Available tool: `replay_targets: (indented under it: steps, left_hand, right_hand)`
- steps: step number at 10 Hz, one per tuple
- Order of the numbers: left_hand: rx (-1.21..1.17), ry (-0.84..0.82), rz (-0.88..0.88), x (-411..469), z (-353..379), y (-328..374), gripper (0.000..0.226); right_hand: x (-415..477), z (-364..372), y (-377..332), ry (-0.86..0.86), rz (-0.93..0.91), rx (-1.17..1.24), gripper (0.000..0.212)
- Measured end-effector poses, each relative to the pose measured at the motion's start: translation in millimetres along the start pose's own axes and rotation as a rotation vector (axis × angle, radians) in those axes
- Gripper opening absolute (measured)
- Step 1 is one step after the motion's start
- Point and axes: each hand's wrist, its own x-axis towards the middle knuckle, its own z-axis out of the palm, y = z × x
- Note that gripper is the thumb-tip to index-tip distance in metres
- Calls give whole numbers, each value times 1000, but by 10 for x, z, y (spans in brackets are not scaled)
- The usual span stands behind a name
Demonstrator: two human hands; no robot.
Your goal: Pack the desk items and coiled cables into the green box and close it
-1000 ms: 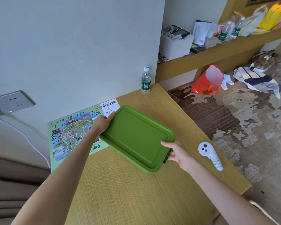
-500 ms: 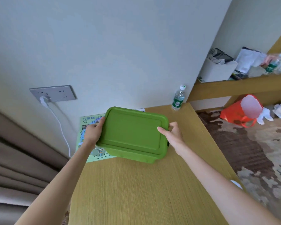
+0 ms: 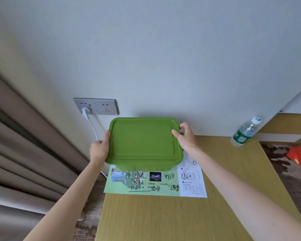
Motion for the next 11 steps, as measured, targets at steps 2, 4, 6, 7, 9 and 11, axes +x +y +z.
replay_targets:
  steps: [2,4,6,7,9,11]
  left_hand:
    - [6,6,-39,349,122,28,64]
    - [-19,-15,-46,531,264,28,64]
    - [-7,-16,-58,645,296,1,63]
    - [-5,-10,-53,678,305,-20,63]
    - [62,-39,-17,661,296,7,62]
    - [122,-47,35,538,108,254,50]
  right_hand:
    - [405,217,31,1,-10,-20,19]
    - [586,320,162,36,-33,-47,20]
    - [662,424,225,37,-59,-42,19]
    - [692,448,255,37,-69,-38,18]
    - [642,457,256,30,-73,-119,20]
    - [399,404,-32,87,-41,-360,37]
